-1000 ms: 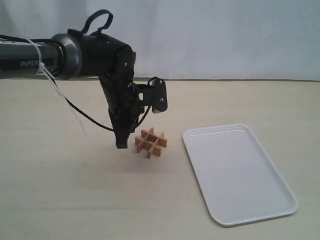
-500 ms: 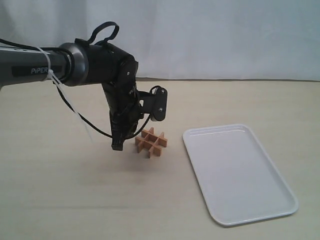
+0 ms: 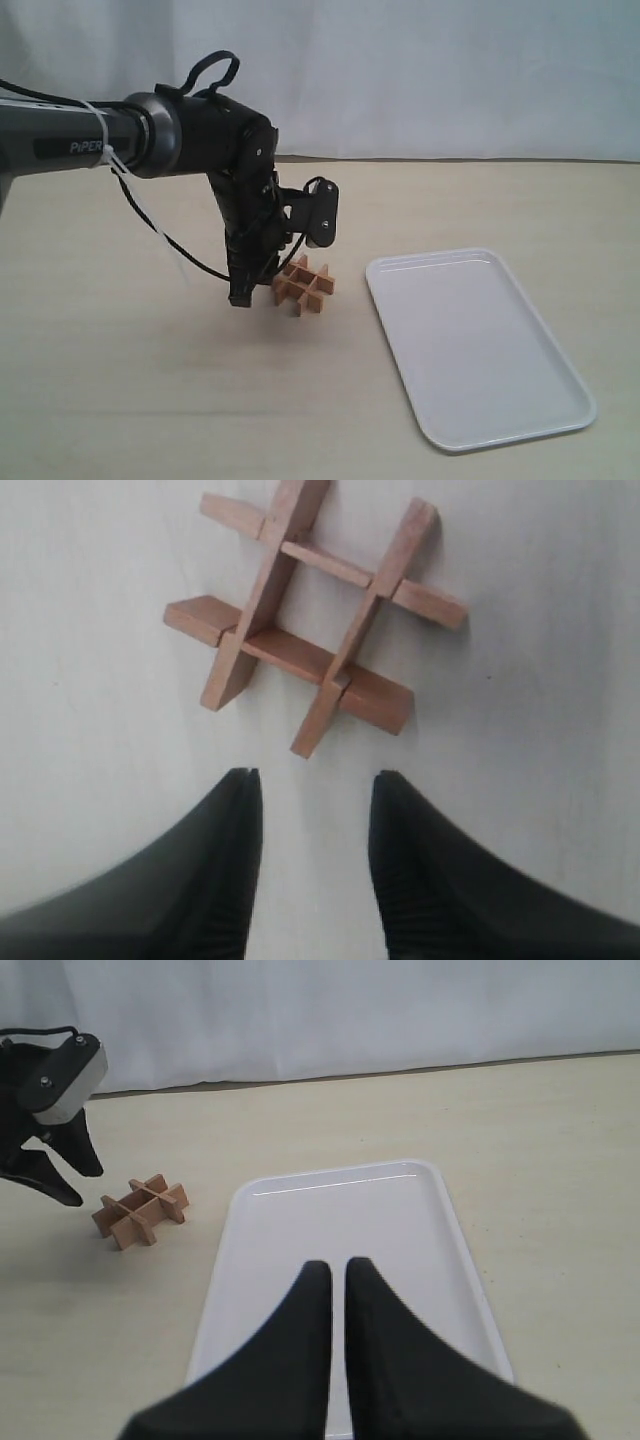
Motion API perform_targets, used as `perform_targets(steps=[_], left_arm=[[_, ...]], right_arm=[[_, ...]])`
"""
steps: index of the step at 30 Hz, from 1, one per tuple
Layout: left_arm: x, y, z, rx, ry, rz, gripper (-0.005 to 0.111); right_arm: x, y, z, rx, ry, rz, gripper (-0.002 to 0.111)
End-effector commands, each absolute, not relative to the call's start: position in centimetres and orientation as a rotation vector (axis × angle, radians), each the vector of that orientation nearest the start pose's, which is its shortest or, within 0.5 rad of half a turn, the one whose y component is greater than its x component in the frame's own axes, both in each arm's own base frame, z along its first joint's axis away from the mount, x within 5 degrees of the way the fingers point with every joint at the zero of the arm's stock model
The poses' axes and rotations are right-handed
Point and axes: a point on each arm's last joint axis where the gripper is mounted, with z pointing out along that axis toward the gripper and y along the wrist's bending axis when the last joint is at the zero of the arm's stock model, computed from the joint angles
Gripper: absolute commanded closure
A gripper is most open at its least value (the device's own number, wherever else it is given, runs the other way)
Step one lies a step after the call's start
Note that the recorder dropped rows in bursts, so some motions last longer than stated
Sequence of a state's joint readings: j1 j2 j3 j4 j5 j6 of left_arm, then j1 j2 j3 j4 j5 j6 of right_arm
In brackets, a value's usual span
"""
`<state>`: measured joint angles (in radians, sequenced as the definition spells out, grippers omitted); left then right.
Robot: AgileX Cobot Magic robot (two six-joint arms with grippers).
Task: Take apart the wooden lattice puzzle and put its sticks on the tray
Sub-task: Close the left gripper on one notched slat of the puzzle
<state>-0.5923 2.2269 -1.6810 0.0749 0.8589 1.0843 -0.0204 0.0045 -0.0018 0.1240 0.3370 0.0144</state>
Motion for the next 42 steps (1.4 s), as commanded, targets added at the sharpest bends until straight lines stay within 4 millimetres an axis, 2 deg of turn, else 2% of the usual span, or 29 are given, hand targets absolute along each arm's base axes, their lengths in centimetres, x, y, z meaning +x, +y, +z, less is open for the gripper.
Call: perform_targets(steps=[1,5,13,21,28,31,42], left_arm=[[38.7,-25.6,13.3,-2.601,-2.142,-0.204,0.07],[38.9,-25.8,13.0,-2.617,-2.161,-0.207,0.07],[39.0,-25.9,11.1,-2.6,-2.144,-0.192,0.07],[39.1,-26.0,11.1,-2.607,-2.149,-0.197,0.071],[38.7,-25.8,11.0,-2.562,-2.14,-0.149,0.098],[38.5,-25.7,10.9,-2.539,-2.134,-0.129,0.104],[37.9,-25.7,11.0,-2.48,-2.141,-0.045,0.105]], right_arm=[[5.4,0.2,18.3,0.107,1.818,0.111,0.104],[5.4,0.2,18.3,0.107,1.818,0.111,0.104],[5.4,0.2,18.3,0.107,1.818,0.111,0.104],[5.4,0.2,18.3,0.107,1.818,0.111,0.104],[5.4,0.2,18.3,0.107,1.818,0.111,0.104],[5.4,0.2,18.3,0.107,1.818,0.111,0.104],[5.4,0.2,18.3,0.107,1.818,0.111,0.104]])
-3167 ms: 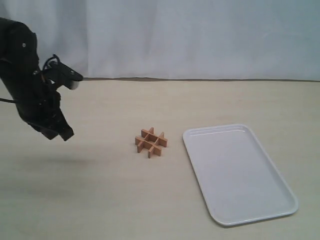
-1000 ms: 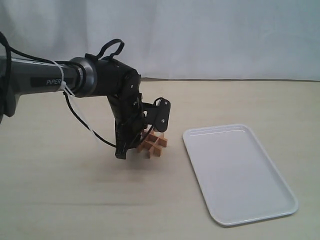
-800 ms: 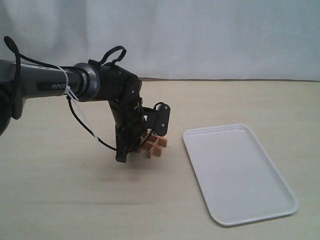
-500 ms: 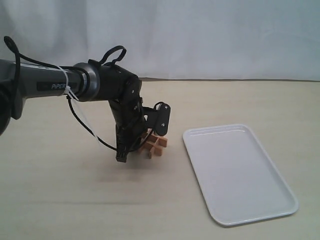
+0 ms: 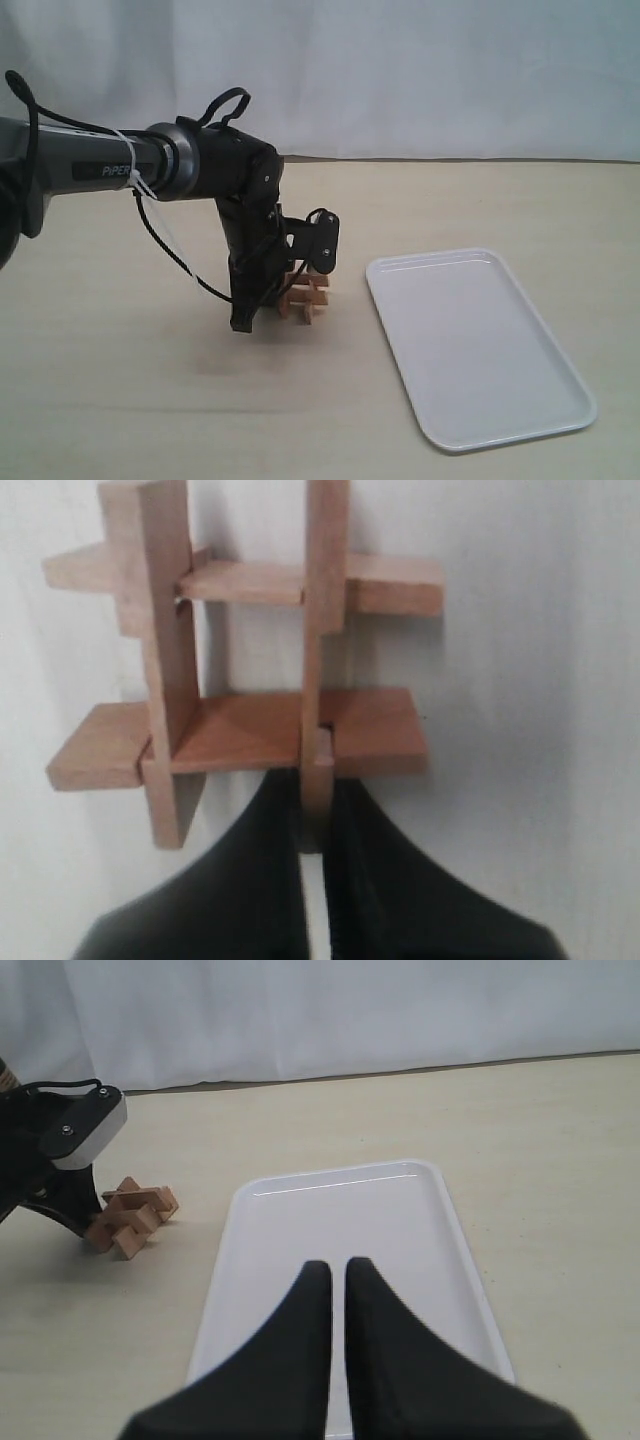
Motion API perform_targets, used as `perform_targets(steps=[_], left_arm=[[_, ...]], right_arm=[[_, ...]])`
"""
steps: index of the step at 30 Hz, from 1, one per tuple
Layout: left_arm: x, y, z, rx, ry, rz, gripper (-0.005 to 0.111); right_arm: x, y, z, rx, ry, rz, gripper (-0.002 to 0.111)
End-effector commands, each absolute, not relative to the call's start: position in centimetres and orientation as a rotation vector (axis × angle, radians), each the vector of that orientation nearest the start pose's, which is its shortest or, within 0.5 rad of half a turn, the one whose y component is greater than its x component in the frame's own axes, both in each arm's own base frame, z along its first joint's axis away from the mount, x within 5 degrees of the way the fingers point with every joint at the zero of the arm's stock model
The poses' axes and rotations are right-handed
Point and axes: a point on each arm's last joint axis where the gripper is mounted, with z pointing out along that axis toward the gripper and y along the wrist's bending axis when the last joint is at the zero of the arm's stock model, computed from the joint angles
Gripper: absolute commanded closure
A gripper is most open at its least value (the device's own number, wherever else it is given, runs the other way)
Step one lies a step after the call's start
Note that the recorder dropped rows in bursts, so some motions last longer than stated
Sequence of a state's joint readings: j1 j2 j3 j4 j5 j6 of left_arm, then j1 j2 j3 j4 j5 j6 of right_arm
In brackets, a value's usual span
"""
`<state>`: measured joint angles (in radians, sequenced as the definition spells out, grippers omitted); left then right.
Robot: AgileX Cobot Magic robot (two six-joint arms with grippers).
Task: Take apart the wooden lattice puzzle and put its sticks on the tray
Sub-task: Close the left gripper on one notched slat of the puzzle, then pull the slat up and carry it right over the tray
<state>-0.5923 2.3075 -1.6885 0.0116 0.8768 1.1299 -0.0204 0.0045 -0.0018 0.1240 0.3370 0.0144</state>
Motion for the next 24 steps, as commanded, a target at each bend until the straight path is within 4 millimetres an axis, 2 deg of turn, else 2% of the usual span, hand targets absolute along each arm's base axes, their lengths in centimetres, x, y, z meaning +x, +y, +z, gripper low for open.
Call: perform_targets(steps=[1,13,24], left_arm=[[37.9,-25.7,11.0,-2.48,-2.141,-0.045,0.105],[37.5,-25.4,12.8,-2.477,-2.125,-0.055,0.105],[37.5,-25.2,13.1,-2.467,-2.116,-0.073,0.105]], right_arm=[[5.4,0.2,18.3,0.107,1.818,0.111,0.104],[5.4,0.2,18.3,0.107,1.818,0.111,0.104],[5.4,0.2,18.3,0.107,1.818,0.111,0.104]])
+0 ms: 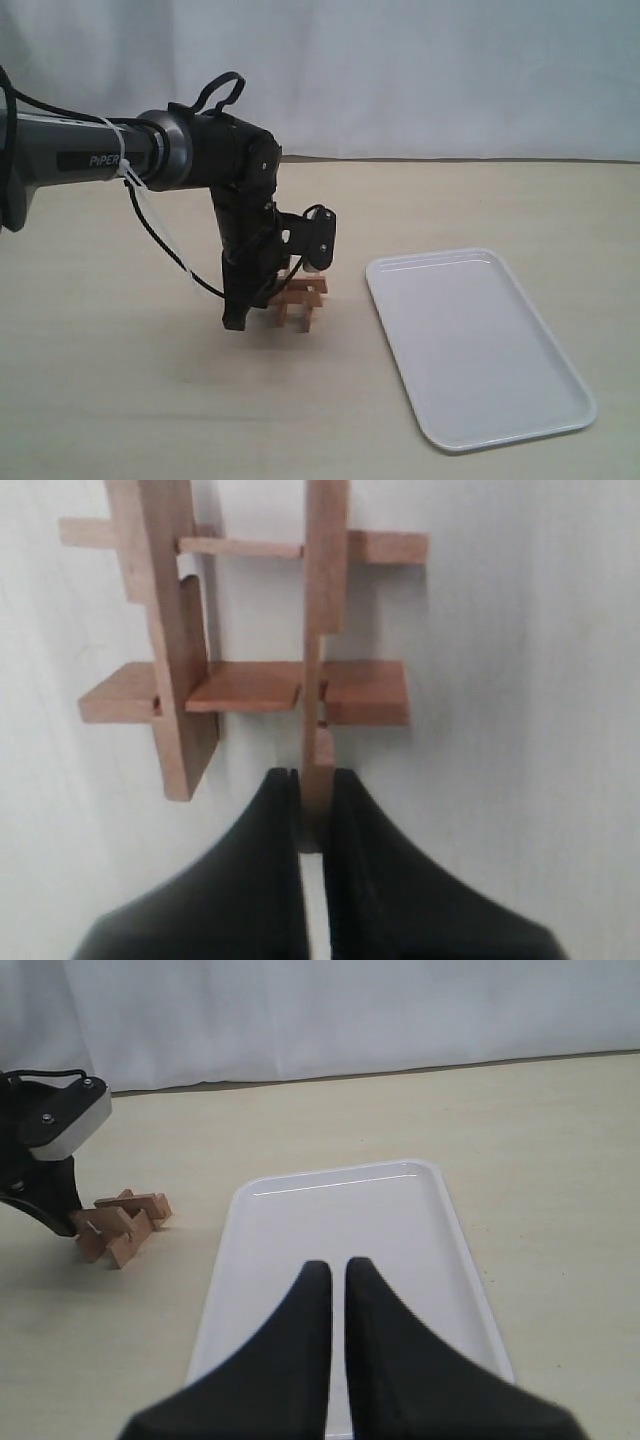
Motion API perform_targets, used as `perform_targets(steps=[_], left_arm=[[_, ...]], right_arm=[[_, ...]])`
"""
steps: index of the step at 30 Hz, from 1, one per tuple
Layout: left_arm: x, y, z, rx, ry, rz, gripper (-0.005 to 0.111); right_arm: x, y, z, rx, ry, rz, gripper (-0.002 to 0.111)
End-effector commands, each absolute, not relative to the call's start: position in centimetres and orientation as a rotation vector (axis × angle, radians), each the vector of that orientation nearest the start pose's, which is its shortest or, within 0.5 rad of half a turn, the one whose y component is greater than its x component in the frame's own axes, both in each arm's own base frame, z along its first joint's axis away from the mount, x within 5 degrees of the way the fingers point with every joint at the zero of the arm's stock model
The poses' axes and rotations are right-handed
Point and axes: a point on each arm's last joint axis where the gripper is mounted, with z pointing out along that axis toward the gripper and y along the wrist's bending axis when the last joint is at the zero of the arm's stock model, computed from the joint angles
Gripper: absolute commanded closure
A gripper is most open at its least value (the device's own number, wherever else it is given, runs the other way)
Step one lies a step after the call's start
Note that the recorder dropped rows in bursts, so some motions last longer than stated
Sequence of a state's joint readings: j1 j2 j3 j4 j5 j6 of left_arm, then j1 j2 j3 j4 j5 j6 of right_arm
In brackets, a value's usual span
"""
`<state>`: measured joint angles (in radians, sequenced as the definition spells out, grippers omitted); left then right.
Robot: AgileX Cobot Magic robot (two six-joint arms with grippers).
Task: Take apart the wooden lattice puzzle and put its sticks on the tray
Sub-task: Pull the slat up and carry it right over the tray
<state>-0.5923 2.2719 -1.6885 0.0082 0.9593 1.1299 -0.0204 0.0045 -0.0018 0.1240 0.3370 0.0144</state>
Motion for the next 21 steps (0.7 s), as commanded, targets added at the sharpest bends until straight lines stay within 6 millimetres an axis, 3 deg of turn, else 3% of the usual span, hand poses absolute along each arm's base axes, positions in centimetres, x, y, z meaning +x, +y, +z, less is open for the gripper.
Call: perform_targets(steps=[1,7,10,12,14,15,21], left_arm=[[37.5,-25.2,13.4,-2.467,-2.123,-0.075,0.105],[37.1,-25.3,17.8,-2.523,-2.228,-0.05,0.105],[36.6,-26.3,20.6,-2.501,-2.465,0.13,0.105],[36.4,-27.4,21.9,-2.363,-2.703,0.396,0.105],[35.9,-28.8,22.5,-2.211,-2.837,0.697,0.105],[35.6,-29.5,22.6,-2.186,-2.854,0.765,0.105],[33.6,-34.1,20.8,-2.096,-2.965,0.816,0.105]], right_arm=[[5.4,0.2,18.3,0.107,1.818,0.111,0.104],[5.4,0.2,18.3,0.107,1.818,0.111,0.104],[5.4,0.2,18.3,0.107,1.818,0.111,0.104],[5.4,0.2,18.3,0.107,1.818,0.111,0.104],[5.4,0.2,18.3,0.107,1.818,0.111,0.104],[5.4,0.2,18.3,0.107,1.818,0.111,0.104],[5.4,0.2,18.3,0.107,1.818,0.111,0.104]])
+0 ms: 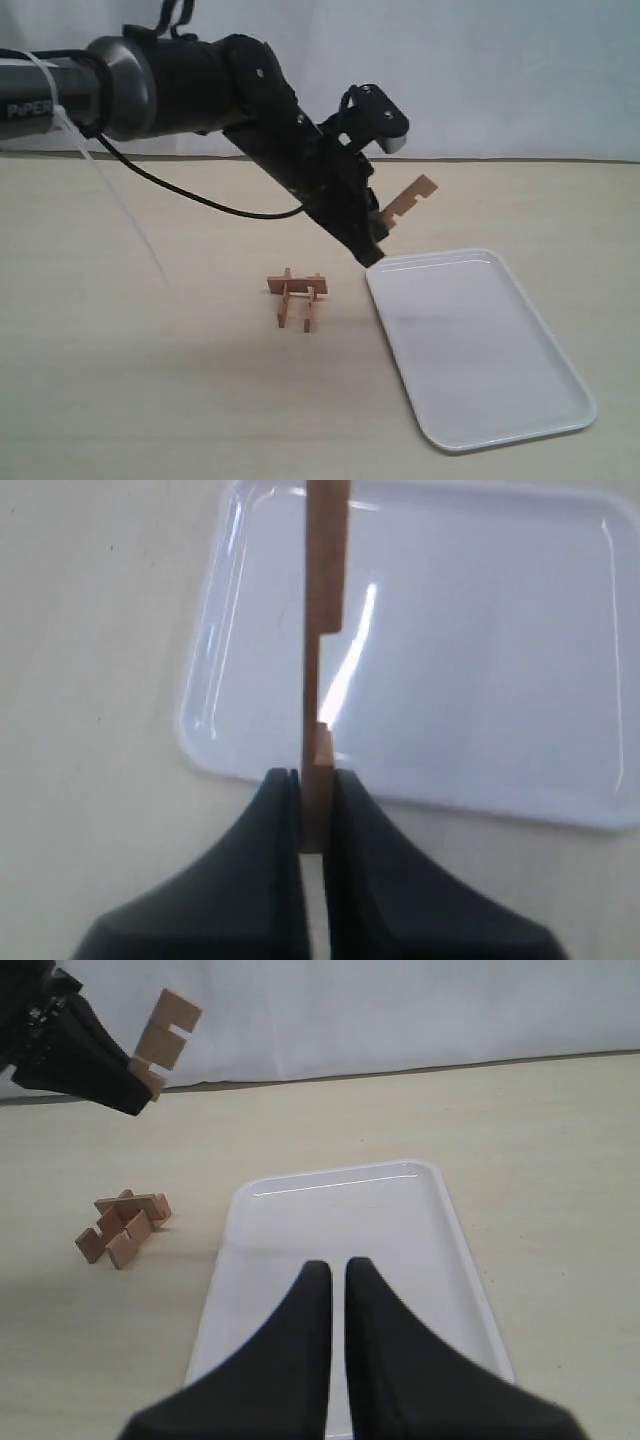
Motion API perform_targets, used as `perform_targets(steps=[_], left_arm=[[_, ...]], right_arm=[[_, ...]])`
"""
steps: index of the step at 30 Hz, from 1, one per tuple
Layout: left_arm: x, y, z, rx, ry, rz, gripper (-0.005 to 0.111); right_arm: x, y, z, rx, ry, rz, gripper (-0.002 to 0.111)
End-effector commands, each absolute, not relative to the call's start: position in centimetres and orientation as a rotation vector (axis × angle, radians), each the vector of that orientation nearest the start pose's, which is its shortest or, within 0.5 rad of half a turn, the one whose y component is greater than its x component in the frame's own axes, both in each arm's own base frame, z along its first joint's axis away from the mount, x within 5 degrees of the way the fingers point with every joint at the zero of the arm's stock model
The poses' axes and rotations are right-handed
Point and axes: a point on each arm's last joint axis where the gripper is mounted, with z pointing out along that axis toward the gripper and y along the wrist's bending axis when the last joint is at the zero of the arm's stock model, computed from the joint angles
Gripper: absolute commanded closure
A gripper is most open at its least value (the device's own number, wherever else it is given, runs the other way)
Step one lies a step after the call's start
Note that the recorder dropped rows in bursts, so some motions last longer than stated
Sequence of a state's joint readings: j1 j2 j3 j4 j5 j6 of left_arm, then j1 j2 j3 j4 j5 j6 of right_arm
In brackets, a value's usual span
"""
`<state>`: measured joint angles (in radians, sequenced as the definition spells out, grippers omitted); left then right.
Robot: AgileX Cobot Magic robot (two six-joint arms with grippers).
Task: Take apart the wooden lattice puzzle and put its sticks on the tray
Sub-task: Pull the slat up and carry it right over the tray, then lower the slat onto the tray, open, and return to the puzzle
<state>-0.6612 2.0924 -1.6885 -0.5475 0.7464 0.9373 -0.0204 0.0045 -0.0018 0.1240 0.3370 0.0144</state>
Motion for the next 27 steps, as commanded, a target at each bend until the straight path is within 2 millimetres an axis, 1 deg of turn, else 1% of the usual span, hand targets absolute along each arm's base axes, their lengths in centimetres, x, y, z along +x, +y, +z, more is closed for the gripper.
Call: perform_targets(steps=[1,5,8,11,14,19,23,27], left_arm=[[33.1,-34.9,20.3,1.449,2.03,-0.562,0.105],[32.2,-37.0,18.2,1.435,2.019,-0.569,0.105],[32.4,-38.1,16.8,1.346,2.011,-0.566,0.105],[32.9,-38.7,16.1,1.234,2.004,-0.566,0.105],[33.2,-39.1,15.4,1.119,2.036,-0.604,0.105],[33.5,-39.1,13.3,1.102,2.063,-0.581,0.105],[34.0,-39.1,12.3,1.074,2.046,-0.533,0.104],[34.2,-39.0,10.8,1.139,2.023,-0.47,0.104]], right_arm=[[5.4,0.2,18.3,0.107,1.818,0.111,0.104],[5.4,0.2,18.3,0.107,1.818,0.111,0.104],[5.4,0.2,18.3,0.107,1.818,0.111,0.104],[5.4,0.2,18.3,0.107,1.818,0.111,0.104],[5.4,0.2,18.3,0.107,1.818,0.111,0.104],[5.4,0.2,18.3,0.107,1.818,0.111,0.104],[5.4,0.2,18.3,0.107,1.818,0.111,0.104],[5.4,0.2,18.3,0.107,1.818,0.111,0.104]])
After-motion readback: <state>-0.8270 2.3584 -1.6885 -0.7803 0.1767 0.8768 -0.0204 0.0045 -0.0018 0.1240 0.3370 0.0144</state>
